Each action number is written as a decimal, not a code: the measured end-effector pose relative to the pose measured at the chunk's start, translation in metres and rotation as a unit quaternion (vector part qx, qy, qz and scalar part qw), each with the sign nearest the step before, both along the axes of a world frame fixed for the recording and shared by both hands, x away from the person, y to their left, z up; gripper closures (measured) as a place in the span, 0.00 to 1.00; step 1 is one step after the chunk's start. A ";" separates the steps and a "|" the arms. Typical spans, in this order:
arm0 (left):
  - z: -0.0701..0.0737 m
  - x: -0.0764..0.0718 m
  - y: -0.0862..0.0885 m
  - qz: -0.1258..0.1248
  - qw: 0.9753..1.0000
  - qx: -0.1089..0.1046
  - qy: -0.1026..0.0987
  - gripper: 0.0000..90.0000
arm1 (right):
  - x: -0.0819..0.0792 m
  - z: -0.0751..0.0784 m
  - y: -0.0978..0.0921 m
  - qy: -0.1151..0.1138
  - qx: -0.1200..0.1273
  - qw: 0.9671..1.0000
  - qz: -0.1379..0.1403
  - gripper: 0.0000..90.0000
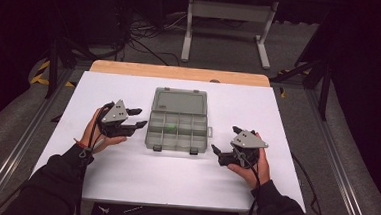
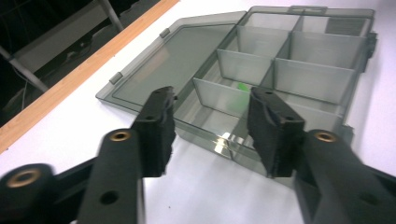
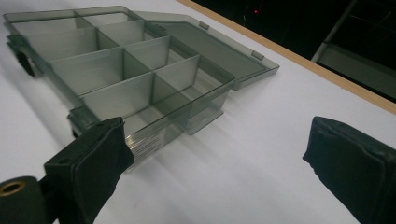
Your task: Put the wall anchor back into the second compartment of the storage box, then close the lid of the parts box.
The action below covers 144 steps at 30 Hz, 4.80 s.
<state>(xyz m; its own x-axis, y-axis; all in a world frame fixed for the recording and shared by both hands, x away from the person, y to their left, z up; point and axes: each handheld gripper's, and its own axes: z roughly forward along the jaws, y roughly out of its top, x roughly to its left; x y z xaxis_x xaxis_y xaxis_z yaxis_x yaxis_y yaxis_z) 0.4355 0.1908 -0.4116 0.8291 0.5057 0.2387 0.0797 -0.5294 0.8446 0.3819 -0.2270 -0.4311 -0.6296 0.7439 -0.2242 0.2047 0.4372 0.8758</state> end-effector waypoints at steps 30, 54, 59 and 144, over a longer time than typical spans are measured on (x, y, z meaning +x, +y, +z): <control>-0.009 0.049 0.020 0.069 0.997 -0.007 0.038 0.09 | 0.096 0.040 0.001 0.040 0.031 0.997 -0.052 0.13; -0.024 0.103 -0.014 0.058 0.987 0.099 0.116 0.96 | 0.146 0.020 0.034 0.177 -0.079 0.981 -0.002 0.98; -0.032 0.109 -0.021 0.068 0.982 0.123 0.124 0.97 | 0.152 0.009 0.039 0.197 -0.111 0.974 -0.004 1.00; 0.000 0.150 -0.053 0.139 0.988 -0.017 0.068 0.98 | 0.172 0.010 0.041 0.074 -0.020 0.996 -0.036 1.00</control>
<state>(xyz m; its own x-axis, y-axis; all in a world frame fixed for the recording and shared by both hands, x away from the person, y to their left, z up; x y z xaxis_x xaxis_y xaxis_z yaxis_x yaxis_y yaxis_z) 0.5852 0.1380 -0.4113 0.6798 0.7246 0.1132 0.3330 -0.4424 0.8327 0.5539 -0.1864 -0.4208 -0.6035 0.7804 -0.1635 0.3627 0.4513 0.8153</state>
